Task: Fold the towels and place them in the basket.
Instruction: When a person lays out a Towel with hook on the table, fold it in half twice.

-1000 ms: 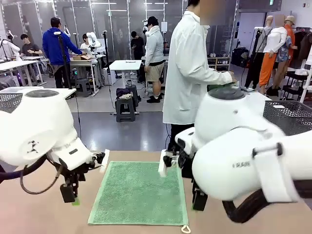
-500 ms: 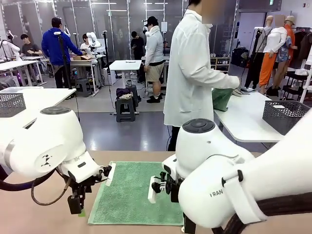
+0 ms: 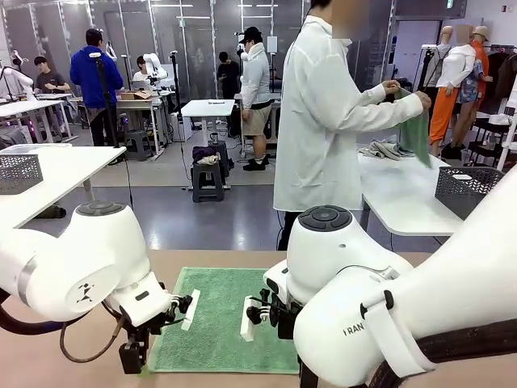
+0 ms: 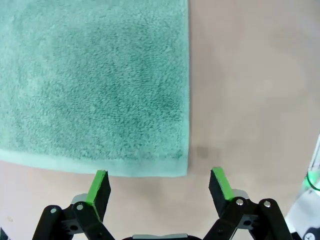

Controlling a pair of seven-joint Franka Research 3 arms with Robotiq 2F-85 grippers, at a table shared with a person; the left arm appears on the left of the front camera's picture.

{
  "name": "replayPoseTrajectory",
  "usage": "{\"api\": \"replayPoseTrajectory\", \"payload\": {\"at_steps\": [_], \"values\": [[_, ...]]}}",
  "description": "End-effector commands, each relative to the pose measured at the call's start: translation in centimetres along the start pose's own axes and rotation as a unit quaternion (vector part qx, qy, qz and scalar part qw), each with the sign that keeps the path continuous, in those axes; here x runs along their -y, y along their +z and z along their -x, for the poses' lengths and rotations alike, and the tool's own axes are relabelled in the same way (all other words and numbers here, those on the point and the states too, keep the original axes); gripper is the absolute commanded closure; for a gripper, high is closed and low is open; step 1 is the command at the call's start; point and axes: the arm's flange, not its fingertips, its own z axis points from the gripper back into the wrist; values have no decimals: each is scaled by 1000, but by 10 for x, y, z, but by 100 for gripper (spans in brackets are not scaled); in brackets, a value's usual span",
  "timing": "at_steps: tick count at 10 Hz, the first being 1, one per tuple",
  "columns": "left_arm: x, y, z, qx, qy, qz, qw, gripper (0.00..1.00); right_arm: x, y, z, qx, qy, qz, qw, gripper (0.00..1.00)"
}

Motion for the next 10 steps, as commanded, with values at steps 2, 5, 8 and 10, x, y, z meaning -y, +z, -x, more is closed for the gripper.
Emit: {"api": "replayPoseTrajectory", "payload": {"at_steps": [2,5,8,10], "values": [[6,-7,-3,8,-6,-2,1000,0,0,-11,-2,-6,-7,8,1000,0],[4,-5,-3,-3,-5,5,1000,0,0,-2,0,0,0,-1,1000,0],[8,-5,-6,-10,3,7,1000,0,7,-9,6,0,10,-5,1000,0],[10,-7,-8,-9,1,11,1000,0,9,-21,8,3,13,-10,1000,0]]}}
